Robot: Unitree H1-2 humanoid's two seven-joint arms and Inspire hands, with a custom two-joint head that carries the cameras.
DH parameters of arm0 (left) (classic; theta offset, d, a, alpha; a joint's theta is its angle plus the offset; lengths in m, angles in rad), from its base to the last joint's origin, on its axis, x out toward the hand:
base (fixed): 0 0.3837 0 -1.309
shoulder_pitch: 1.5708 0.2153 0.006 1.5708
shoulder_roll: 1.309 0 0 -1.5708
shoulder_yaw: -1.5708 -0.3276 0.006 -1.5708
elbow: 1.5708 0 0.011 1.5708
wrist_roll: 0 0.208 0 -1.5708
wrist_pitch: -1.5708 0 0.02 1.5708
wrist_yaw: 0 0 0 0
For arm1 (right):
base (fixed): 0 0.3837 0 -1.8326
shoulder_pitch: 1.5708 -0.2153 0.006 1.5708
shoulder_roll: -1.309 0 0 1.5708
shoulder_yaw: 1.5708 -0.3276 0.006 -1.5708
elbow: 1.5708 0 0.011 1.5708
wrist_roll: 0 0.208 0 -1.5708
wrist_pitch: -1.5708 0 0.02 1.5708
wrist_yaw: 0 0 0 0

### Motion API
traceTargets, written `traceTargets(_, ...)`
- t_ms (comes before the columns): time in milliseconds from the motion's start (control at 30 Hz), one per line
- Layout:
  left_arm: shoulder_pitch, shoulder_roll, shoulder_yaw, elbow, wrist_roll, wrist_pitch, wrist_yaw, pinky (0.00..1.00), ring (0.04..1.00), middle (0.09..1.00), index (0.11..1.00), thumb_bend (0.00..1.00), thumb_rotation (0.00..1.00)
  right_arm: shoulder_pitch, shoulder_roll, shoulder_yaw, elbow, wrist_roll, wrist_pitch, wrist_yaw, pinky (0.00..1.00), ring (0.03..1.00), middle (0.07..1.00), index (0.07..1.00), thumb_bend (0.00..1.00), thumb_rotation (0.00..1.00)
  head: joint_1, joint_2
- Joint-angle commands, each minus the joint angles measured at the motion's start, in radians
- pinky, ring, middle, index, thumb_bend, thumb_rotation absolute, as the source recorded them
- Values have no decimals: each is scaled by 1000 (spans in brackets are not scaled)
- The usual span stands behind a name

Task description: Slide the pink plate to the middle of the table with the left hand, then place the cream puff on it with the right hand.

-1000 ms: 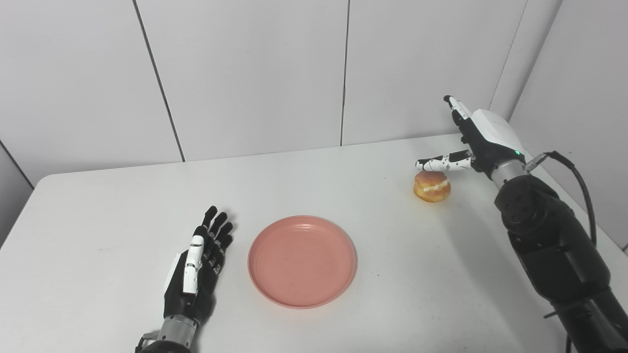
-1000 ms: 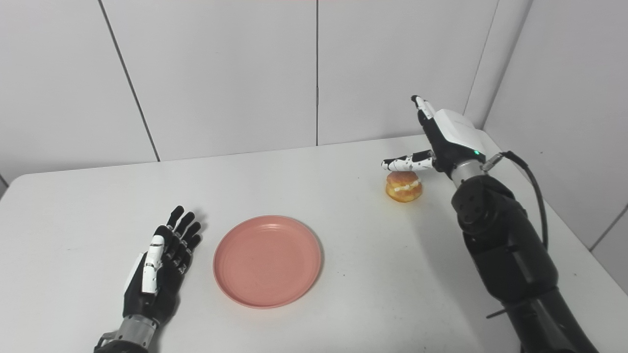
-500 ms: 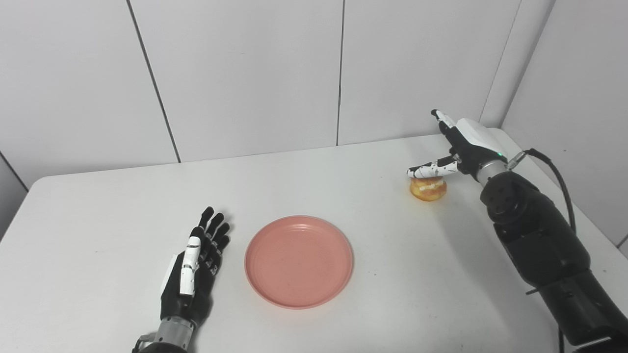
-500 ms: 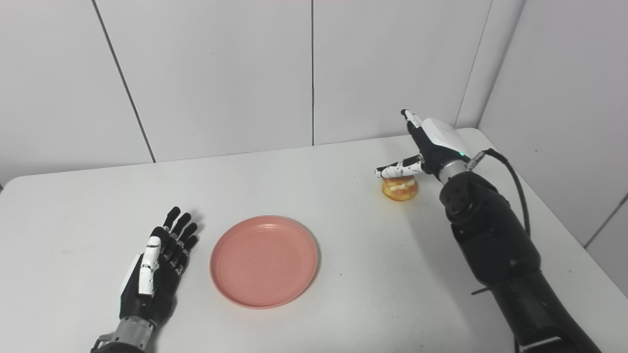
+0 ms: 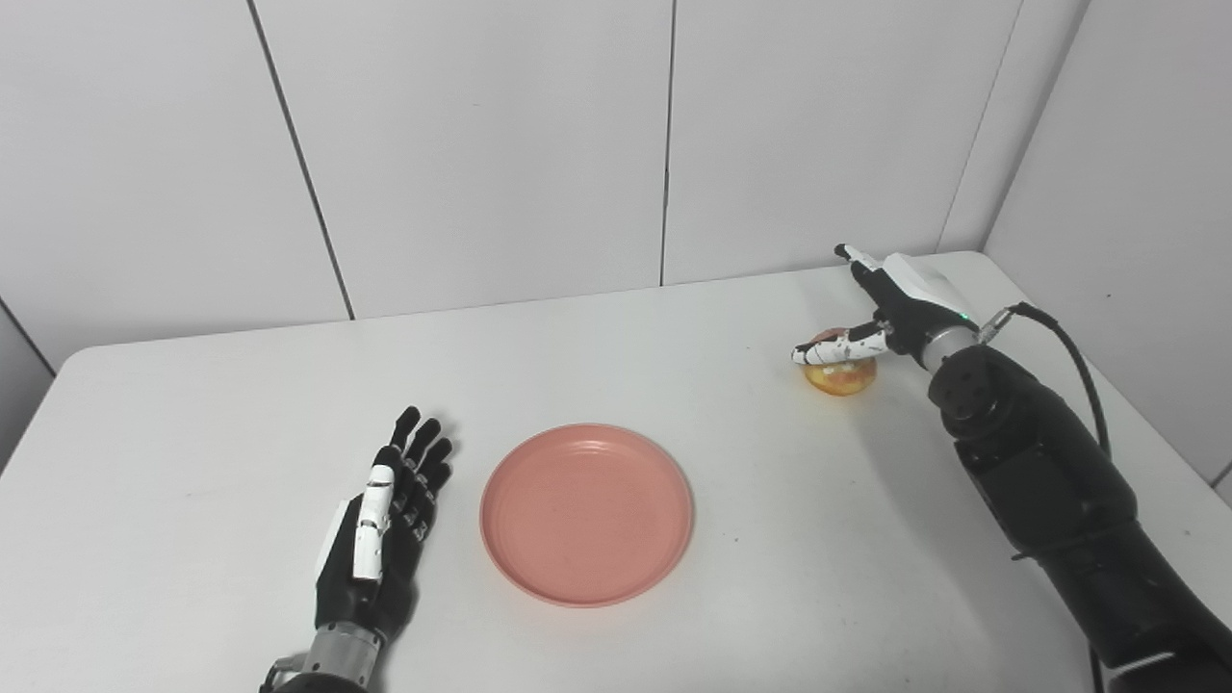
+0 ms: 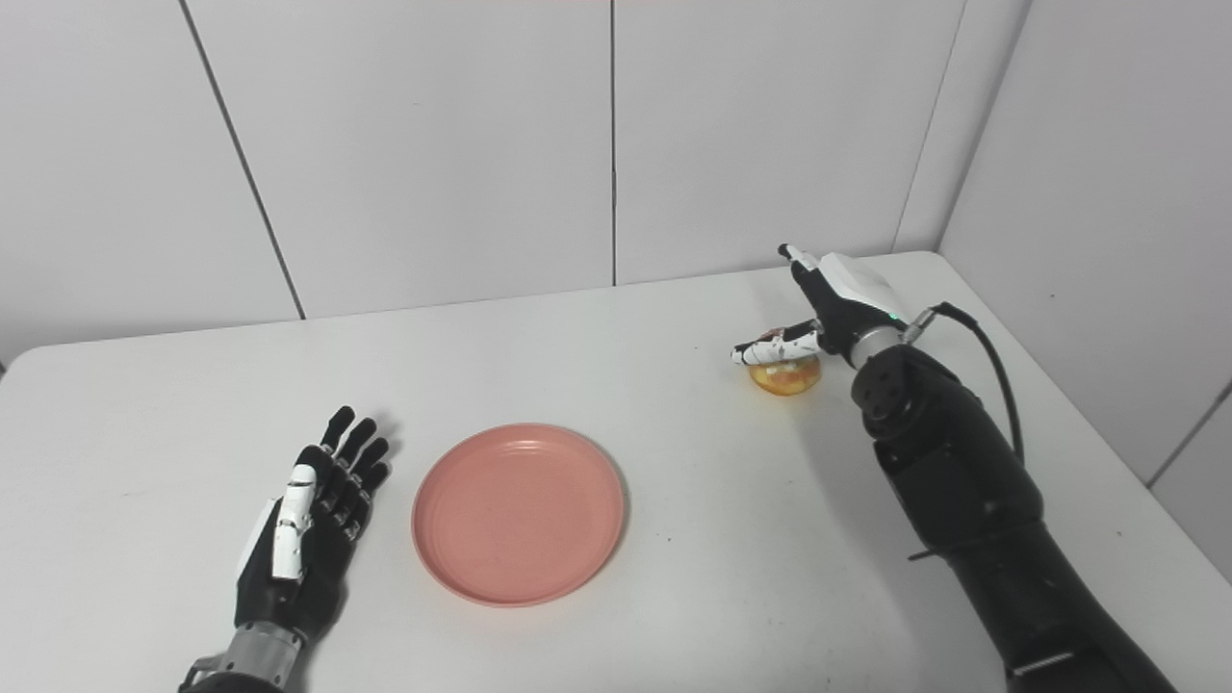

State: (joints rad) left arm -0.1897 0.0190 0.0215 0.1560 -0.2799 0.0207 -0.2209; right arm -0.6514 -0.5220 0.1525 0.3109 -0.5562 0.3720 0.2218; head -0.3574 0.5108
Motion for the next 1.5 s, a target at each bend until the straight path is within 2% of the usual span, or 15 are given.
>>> traceTargets(0, 62, 43, 16, 73, 16, 23, 1, 1000, 964, 972, 971, 394, 1000, -62, -15, -7, -11, 6, -39, -28, 761, 915, 978, 973, 882, 363, 1, 3)
traceTargets(300, 62, 44, 14, 77, 13, 24, -5, 1000, 971, 979, 977, 389, 1000, -69, -22, 8, 9, 18, -41, -23, 773, 913, 982, 973, 879, 363, 2, 7)
traceTargets(400, 61, 44, 13, 79, 14, 23, -5, 1000, 971, 979, 977, 388, 1000, -71, -23, 11, 19, 20, -36, -24, 808, 925, 976, 970, 882, 357, 1, 8)
traceTargets(600, 62, 45, 12, 74, 14, 29, -4, 1000, 969, 978, 978, 394, 1000, -85, -29, 28, 69, 16, -42, -22, 825, 921, 949, 953, 888, 373, 2, 12)
traceTargets(1233, 71, 43, 12, 43, 9, 52, -1, 1000, 968, 978, 980, 388, 1000, -110, -23, 48, 182, 25, -37, -33, 789, 917, 965, 953, 879, 345, -4, 19)
traceTargets(1467, 73, 45, 11, 44, 15, 44, -1, 1000, 970, 978, 980, 382, 1000, -119, -16, 56, 227, 34, -57, -41, 792, 922, 970, 949, 866, 335, -3, 24)
